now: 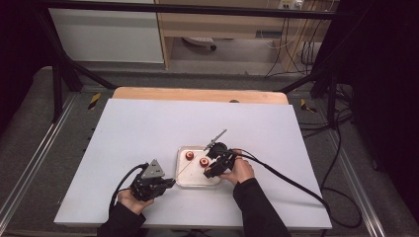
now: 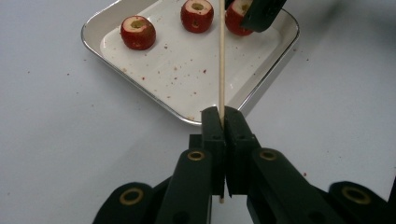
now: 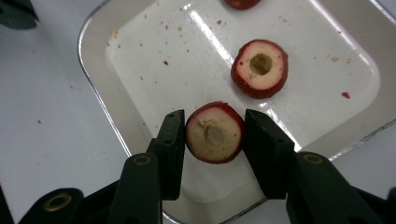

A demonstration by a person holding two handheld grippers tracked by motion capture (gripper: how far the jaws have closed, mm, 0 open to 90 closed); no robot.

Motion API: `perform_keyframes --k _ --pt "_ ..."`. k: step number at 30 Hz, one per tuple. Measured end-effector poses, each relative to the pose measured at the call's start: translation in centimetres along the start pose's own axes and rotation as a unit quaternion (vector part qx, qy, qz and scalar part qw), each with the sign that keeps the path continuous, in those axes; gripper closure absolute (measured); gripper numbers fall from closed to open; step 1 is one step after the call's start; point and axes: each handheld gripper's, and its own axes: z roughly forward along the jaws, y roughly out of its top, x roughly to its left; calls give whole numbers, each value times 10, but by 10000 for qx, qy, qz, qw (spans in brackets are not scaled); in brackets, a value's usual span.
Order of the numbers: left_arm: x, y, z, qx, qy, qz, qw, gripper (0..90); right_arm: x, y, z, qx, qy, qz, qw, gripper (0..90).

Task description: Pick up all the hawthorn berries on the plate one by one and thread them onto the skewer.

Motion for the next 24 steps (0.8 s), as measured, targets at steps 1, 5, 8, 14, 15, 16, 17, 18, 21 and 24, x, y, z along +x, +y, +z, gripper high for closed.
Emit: perform_keyframes --k 1,5,8,14,15,16,17,18,21,24 --pt "0 0 0 -20 11 3 10000 882 0 0 -3 -64 16 34 10000 598" --pt "-1 0 -3 -140 63 -24 9999 882 -1 -1 -21 -480 -10 330 9983 598" --pt "-1 0 -5 -209 117 -67 9997 882 -2 -3 -33 -846 5 537 9950 599" --pt "0 -1 -7 -374 194 -316 9986 882 -9 -15 -49 -1616 159 1062 9810 600" --pt "0 -1 -7 -374 194 -316 9986 882 -10 -17 -51 -1757 193 1127 9778 600" --pt "1 -2 -7 -397 191 -364 9984 882 -10 -19 -53 -1900 237 1194 9742 600" --pt "1 -2 -7 -455 205 -446 9978 881 -11 -21 -54 -2043 283 1263 9703 601" --pt "1 -2 -7 -455 205 -446 9978 881 -11 -21 -54 -2043 283 1263 9703 601" --pt "1 -4 -7 -535 247 -586 9965 881 -11 -28 -57 -2601 435 1487 9531 601" --pt "0 -4 -6 -550 283 -634 9961 881 -10 -31 -55 -2978 573 1643 9386 601"
